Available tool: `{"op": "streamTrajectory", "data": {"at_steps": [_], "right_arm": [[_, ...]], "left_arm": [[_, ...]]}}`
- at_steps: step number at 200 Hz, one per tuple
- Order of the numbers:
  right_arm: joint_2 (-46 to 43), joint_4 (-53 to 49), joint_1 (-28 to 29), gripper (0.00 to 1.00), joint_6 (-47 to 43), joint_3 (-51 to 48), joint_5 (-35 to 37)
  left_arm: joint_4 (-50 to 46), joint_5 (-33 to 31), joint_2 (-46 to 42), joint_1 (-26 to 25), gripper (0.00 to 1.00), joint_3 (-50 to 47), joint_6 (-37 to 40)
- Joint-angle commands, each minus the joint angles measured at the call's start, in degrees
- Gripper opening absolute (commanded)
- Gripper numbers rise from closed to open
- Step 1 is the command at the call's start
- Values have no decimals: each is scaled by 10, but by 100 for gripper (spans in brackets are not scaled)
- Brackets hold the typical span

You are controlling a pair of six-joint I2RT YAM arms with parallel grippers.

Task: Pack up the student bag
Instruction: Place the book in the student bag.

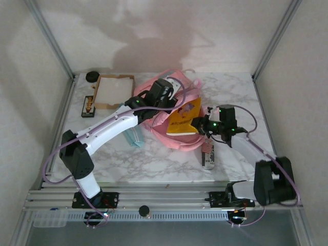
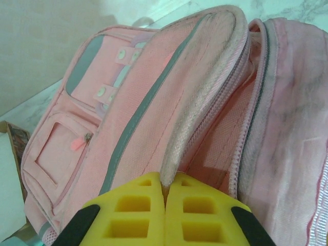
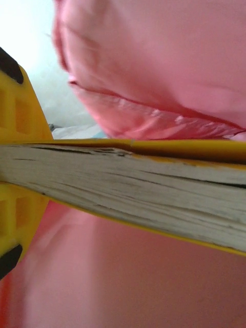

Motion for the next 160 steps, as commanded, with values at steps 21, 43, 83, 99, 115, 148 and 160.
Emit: {"op": "streamTrajectory", "data": {"at_steps": [21,43,83,99,115,148,160], "right_arm": [[130,186,53,0,15,86,11],[203,158,48,15,-16,133,48],[223,-16,14,78,-85,193,155],[186,-50,12,85,-97,180,175],[144,-78,25,80,-87,149,200],[90,-75,81,65,-38,79,227],[79,-52,104,56,-13,54,244]], "left_arm": [[42,-13,-64,3,0,-22,-13],[48,-18,-63,5,0,-25,-23],[49,-19,-59,8,0,-26,-30],[54,-16,-59,9,0,-27,-33],[63,-9,-56,9,0,-29,-37],[68,2,-47,10,0,-26,-44],[71,4,-46,10,0,-26,-49]]}}
